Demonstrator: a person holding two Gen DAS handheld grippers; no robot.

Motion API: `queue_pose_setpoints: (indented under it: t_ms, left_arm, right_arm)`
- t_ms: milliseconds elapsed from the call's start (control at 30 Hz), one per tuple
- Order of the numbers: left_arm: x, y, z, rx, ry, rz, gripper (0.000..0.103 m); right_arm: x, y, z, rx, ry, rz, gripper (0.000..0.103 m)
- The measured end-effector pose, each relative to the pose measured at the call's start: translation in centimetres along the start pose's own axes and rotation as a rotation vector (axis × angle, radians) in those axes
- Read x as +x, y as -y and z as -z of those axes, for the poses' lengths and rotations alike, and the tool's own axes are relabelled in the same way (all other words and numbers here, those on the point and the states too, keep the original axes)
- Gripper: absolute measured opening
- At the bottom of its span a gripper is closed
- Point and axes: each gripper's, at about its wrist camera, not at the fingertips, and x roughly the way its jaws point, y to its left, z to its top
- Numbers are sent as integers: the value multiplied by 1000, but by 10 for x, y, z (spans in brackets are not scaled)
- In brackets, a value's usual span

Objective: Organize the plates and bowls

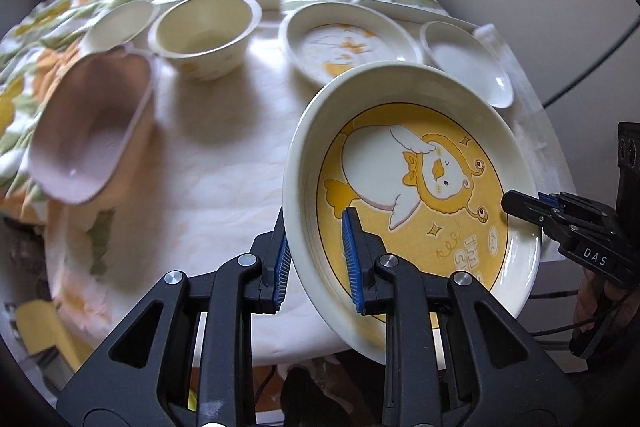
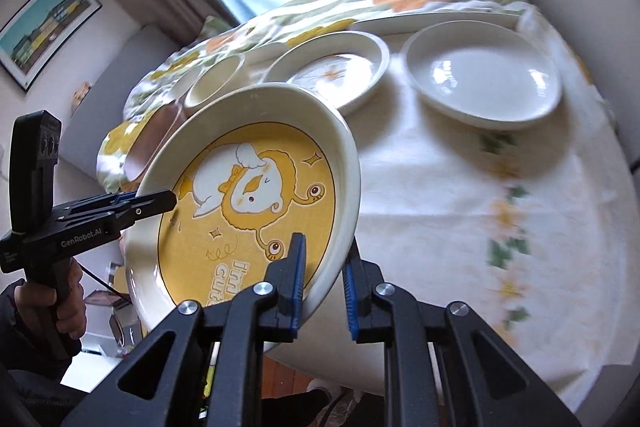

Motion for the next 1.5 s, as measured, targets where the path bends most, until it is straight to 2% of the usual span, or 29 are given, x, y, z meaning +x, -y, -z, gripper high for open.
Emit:
queue_pose_setpoints:
  t_ms: [267, 500, 667, 1033, 1200, 1300, 1333, 1367, 1433, 1500]
  left_arm:
    - [7, -76, 18, -91, 0, -42, 20]
    - [26, -117, 34, -137, 13, -27, 20]
    - [35, -125, 43, -143, 17, -7, 20]
    - [37, -117, 36, -88, -20, -37, 20]
    - [39, -115, 34, -72, -34, -50, 25]
    - [41, -111, 32, -62, -41, -55, 31]
    - [42, -110, 32, -57, -42, -57, 39]
    - [42, -108, 32, -52, -40, -62, 55]
    - [39, -104, 32, -43, -15, -84, 78]
    - [36, -100, 32, -33, 2, -93, 81]
  right_arm:
    - [55, -56, -3, -59, -41, -38, 16]
    - [91, -74, -2, -89, -57, -31, 16]
    - [98, -72, 0, -87, -52, -26, 16]
    - [101, -68, 1, -38, -59, -17, 16]
    - [99, -64, 2, 4, -41, -30, 16]
    - [97, -66, 3, -1, -32, -26, 20]
    - [96, -67, 3, -5, -26, -30, 25]
    - [94, -68, 3, -9, -16, -32, 29]
    - [92, -71, 2, -21, -7, -33, 48]
    - [90, -72, 3, -28, -9, -37, 50]
